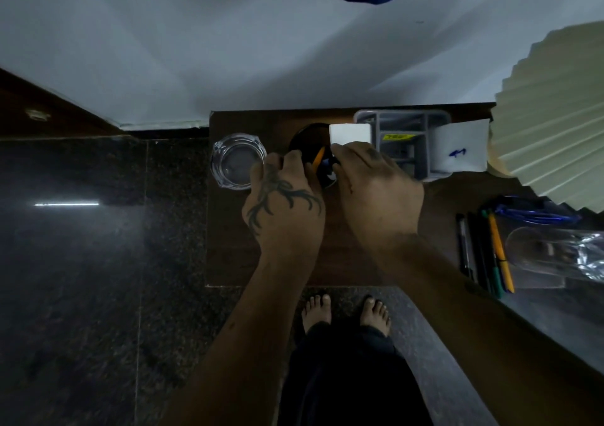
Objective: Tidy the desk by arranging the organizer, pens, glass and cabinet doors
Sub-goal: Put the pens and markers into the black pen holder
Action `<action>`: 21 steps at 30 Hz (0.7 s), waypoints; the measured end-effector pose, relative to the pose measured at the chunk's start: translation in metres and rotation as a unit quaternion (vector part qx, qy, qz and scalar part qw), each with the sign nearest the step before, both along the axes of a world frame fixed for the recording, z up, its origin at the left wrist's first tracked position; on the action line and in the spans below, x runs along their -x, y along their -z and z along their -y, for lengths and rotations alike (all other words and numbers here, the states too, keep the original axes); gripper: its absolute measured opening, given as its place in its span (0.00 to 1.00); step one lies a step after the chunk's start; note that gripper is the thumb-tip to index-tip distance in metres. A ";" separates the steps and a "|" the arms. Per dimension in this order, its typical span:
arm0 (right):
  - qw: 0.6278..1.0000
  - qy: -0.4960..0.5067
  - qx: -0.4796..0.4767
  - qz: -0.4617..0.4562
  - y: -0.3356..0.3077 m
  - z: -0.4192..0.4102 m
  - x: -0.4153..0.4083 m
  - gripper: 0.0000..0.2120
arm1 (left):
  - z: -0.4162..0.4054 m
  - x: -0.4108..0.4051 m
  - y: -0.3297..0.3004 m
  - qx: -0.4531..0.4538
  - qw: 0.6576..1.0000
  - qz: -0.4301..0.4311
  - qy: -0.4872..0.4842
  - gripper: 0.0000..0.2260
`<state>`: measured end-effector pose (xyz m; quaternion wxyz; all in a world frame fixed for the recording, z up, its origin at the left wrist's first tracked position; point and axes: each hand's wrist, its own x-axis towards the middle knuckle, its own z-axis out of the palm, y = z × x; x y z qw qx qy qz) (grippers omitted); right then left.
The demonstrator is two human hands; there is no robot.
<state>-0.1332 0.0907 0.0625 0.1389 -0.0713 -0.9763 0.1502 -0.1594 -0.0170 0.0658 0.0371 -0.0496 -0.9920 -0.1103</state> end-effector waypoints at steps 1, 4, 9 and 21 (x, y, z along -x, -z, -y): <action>1.000 0.000 0.005 0.003 0.000 0.000 -0.001 0.12 | 0.000 -0.001 0.001 -0.005 1.000 -0.005 0.002 0.07; 1.000 0.007 0.026 0.002 -0.002 0.001 -0.003 0.12 | 0.002 -0.003 0.003 -0.015 1.000 -0.017 0.003 0.09; 0.997 0.058 0.048 -0.023 -0.013 0.000 -0.017 0.10 | 0.007 -0.016 -0.007 -0.023 0.999 -0.005 -0.034 0.15; 0.984 0.159 0.081 0.023 -0.014 0.009 -0.110 0.11 | 0.013 -0.095 -0.017 -0.092 0.996 -0.001 -0.017 0.11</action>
